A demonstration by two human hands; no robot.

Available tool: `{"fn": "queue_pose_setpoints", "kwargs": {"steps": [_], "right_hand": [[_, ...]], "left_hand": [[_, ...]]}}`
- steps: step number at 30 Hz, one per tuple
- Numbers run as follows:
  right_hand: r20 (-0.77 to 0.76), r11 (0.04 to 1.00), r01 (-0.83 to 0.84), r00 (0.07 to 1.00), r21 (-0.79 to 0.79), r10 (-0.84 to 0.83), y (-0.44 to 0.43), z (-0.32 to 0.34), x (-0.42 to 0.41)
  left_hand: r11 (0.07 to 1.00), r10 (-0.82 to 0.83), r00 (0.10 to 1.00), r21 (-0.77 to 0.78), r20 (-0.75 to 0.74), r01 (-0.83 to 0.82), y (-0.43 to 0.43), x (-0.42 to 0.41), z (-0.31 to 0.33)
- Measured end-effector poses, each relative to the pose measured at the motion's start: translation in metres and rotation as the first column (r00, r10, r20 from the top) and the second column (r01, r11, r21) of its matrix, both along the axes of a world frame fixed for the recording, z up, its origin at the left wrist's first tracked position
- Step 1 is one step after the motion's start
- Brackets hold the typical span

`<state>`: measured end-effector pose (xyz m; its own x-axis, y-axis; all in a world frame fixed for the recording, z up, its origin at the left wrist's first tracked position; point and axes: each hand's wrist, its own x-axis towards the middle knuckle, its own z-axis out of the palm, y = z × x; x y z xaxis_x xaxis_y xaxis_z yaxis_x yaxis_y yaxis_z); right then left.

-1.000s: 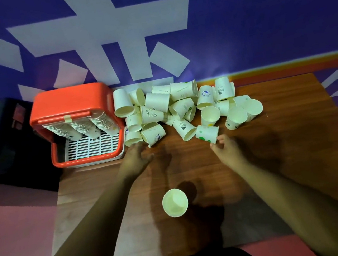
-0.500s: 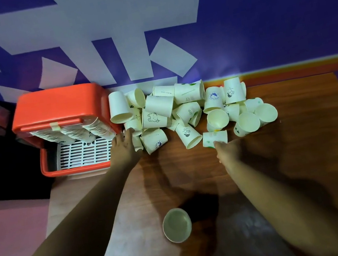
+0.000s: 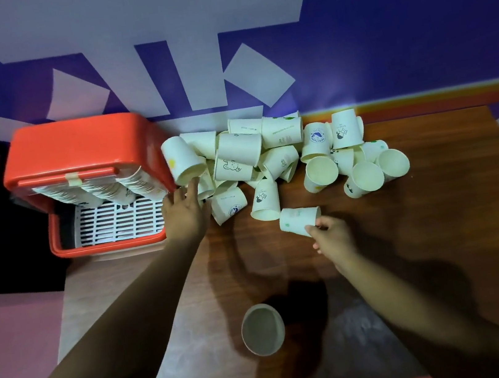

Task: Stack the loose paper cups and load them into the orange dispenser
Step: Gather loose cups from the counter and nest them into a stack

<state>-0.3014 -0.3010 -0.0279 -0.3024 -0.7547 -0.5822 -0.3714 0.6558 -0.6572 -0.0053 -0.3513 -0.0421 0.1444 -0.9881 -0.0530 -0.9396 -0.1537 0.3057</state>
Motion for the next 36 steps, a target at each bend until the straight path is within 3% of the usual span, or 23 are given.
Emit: {"fn": "queue_pose_setpoints", "kwargs": {"steps": [6, 14, 17, 21, 25, 27, 31, 33, 36], "right_hand": [[0.042, 0.999, -0.017, 0.999, -0.032, 0.018, 0.018, 0.011, 0.005], [0.084, 0.997, -0.011, 0.996, -0.082, 0.018, 0.027, 0.022, 0.005], [0.063, 0.991, -0.036, 0.997, -0.129, 0.045, 0.03, 0.03, 0.006], [-0.096, 0.961, -0.1, 0.992, -0.259, 0.078, 0.034, 0.051, 0.009], [-0.144, 0.893, -0.209, 0.976, -0.399, 0.164, 0.051, 0.073, 0.018], [-0.127, 0.861, -0.339, 0.941, -0.378, 0.315, 0.066, 0.085, 0.025], [-0.13, 0.7, -0.591, 0.793, -0.401, 0.595, 0.103, 0.099, 0.038], [-0.065, 0.694, -0.638, 0.75, -0.335, 0.658, 0.123, 0.099, 0.042], [-0.174, 0.629, -0.728, 0.681, -0.273, 0.712, 0.145, 0.09, 0.047]], "left_hand": [[0.999, 0.032, 0.998, 0.032, -0.058, -0.03, -0.012, -0.007, 0.007], [0.993, -0.118, 0.984, -0.033, -0.133, 0.114, 0.022, -0.012, 0.012], [0.996, -0.073, 0.952, -0.079, -0.297, 0.051, 0.038, -0.01, 0.027], [0.999, -0.028, 0.901, -0.051, -0.433, 0.007, 0.065, -0.008, 0.056], [0.992, 0.113, 0.769, 0.03, -0.629, -0.121, 0.092, -0.001, 0.074], [0.986, 0.152, 0.739, 0.05, -0.657, -0.159, 0.102, 0.001, 0.079], [0.985, 0.143, 0.787, 0.011, -0.6, -0.17, 0.122, 0.006, 0.085], [0.987, 0.122, 0.802, -0.014, -0.584, -0.16, 0.132, 0.01, 0.086], [0.99, 0.092, 0.794, -0.031, -0.601, -0.138, 0.146, 0.015, 0.089]]}}
